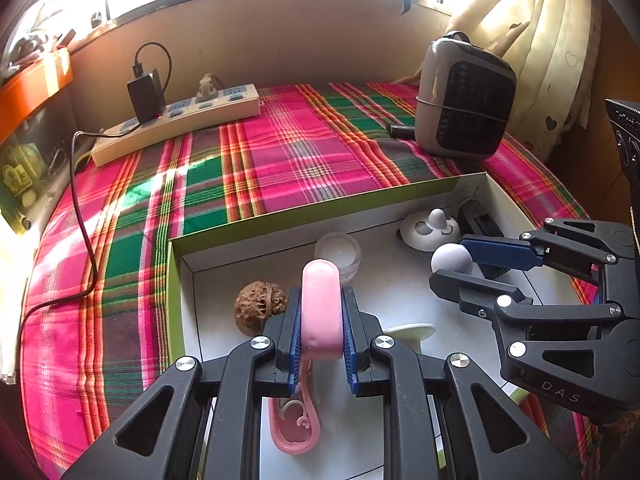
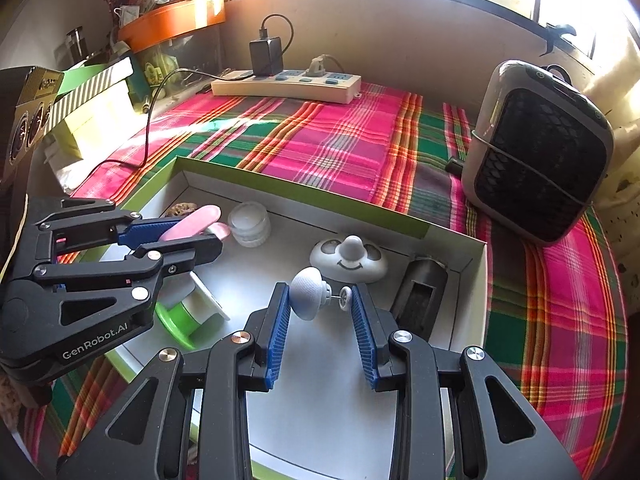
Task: Organize objects
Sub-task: 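Carry the pink piece with the left tool while the right tool carries the white knob into the box, then open the left tool to release the pink piece while the right tool releases the white knob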
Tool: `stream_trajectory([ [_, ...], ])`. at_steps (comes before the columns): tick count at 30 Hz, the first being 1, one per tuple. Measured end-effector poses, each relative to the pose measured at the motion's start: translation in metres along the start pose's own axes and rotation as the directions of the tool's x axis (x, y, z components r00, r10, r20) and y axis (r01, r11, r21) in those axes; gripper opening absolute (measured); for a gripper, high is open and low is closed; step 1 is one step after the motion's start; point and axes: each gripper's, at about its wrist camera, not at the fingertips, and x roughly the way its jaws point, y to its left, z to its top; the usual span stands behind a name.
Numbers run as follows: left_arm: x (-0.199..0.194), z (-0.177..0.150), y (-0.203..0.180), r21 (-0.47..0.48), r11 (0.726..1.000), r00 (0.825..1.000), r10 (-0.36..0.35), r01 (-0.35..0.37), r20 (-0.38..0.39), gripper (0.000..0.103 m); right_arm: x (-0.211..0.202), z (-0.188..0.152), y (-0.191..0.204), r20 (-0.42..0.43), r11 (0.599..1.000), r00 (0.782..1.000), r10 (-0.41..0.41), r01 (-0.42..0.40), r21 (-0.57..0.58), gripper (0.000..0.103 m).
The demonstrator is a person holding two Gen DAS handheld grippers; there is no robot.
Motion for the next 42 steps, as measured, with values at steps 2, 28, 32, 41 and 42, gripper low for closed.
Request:
stream_trajectory([
  [2,0.0024,-0.0003,0.0005,0.0,1.0,1.0,0.001,-0.001,-0.007,0.016,0.0009,0.0002,0.0001,0.0,1.0,1.0,-0.003,0.003,-0.001,0.033],
  [28,0.0067,0.0001,0.0028,-0.012,1.0,1.0,-0.001,0.001,-0.018,0.017,0.0098,0.0016,0.003,-0.019,1.0,1.0,-0.019,0.018,-0.018,0.033],
  [32,0.0067,0.0,0.003,-0.012,1.0,1.0,-0.004,0.004,-0.017,0.018,0.0096,0.0012,0.0025,-0.019,1.0,1.0,-0.022,0.021,-0.02,0.033],
  [41,0.0053,-0.0024,0.0031,-0.016,1.0,1.0,0.0,0.0,-0.021,0.024,0.0083,0.0014,0.0027,-0.018,0.999,0.999,-0.033,0.032,-0.02,0.033],
  [42,0.0049,-0.003,0.0026,-0.014,1.0,1.0,0.001,-0.001,-0.022,0.024,0.0073,0.0016,0.0023,-0.016,0.999,0.999,-0.031,0.031,-0.017,0.033],
])
